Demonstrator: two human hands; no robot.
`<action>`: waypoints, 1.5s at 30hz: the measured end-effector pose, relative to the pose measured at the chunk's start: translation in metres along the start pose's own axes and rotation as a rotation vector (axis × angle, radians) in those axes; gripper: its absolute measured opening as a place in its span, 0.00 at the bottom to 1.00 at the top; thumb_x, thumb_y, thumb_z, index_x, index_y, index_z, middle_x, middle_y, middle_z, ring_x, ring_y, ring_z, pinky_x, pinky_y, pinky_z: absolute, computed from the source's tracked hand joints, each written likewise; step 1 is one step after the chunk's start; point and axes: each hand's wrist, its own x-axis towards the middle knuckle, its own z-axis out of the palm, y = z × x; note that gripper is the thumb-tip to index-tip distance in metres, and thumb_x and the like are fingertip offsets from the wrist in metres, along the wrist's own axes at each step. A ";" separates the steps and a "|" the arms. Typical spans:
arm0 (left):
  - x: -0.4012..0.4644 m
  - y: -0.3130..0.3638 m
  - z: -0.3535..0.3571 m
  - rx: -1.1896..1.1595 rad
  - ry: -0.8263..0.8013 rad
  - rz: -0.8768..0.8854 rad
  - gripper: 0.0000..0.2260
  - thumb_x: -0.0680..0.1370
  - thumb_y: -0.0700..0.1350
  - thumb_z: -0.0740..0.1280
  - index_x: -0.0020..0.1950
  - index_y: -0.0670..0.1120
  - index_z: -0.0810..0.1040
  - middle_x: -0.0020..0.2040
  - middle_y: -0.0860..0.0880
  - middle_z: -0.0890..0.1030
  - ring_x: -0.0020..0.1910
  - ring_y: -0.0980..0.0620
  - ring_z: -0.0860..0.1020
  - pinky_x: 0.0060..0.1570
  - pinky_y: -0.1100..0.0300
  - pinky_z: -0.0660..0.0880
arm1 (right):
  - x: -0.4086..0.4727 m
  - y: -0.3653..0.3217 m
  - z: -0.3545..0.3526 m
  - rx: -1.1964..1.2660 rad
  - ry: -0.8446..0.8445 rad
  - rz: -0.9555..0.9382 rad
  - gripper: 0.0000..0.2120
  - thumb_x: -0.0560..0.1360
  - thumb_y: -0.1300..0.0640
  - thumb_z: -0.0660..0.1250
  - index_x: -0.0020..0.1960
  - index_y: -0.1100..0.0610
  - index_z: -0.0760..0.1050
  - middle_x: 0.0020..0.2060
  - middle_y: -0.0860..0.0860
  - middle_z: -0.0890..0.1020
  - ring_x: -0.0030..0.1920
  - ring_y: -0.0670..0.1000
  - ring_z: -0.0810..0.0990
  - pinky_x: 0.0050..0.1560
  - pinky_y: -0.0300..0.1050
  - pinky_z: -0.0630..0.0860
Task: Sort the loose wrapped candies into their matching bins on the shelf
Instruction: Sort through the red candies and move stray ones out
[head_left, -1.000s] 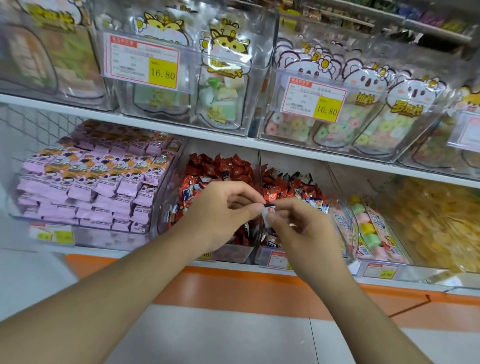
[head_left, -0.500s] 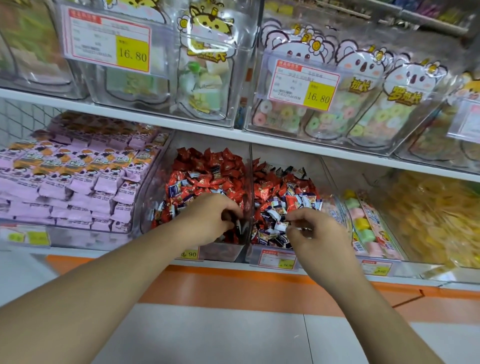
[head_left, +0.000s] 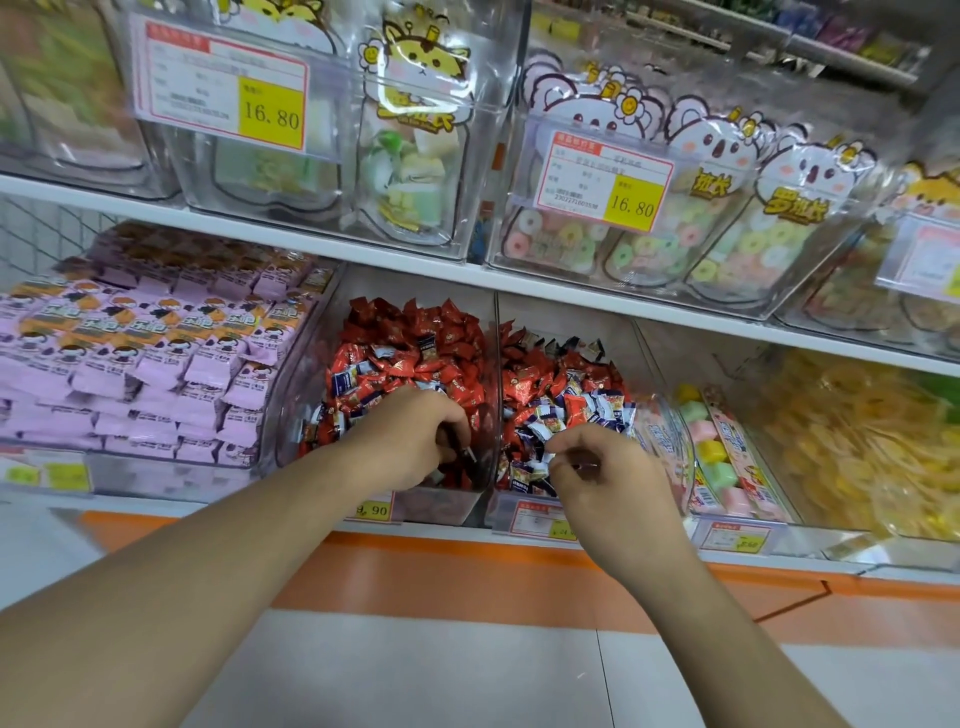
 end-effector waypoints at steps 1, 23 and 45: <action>0.000 0.001 0.000 -0.002 -0.007 -0.004 0.14 0.77 0.34 0.72 0.53 0.53 0.86 0.45 0.56 0.81 0.41 0.59 0.79 0.39 0.64 0.76 | 0.000 -0.001 0.000 0.002 0.004 -0.003 0.08 0.79 0.59 0.67 0.52 0.48 0.83 0.45 0.39 0.83 0.46 0.37 0.80 0.39 0.23 0.70; -0.042 0.029 -0.042 -0.439 0.129 0.072 0.08 0.76 0.41 0.76 0.47 0.55 0.86 0.44 0.58 0.86 0.46 0.58 0.84 0.53 0.56 0.82 | -0.001 -0.026 -0.004 0.088 0.137 -0.136 0.06 0.80 0.55 0.70 0.45 0.46 0.81 0.39 0.38 0.83 0.43 0.41 0.81 0.41 0.36 0.75; -0.021 -0.007 -0.036 -0.155 -0.045 -0.018 0.03 0.76 0.49 0.77 0.47 0.56 0.87 0.42 0.58 0.84 0.43 0.60 0.81 0.44 0.66 0.75 | 0.002 -0.008 -0.006 0.089 0.108 0.079 0.10 0.78 0.63 0.68 0.52 0.49 0.81 0.49 0.44 0.83 0.42 0.45 0.81 0.38 0.34 0.76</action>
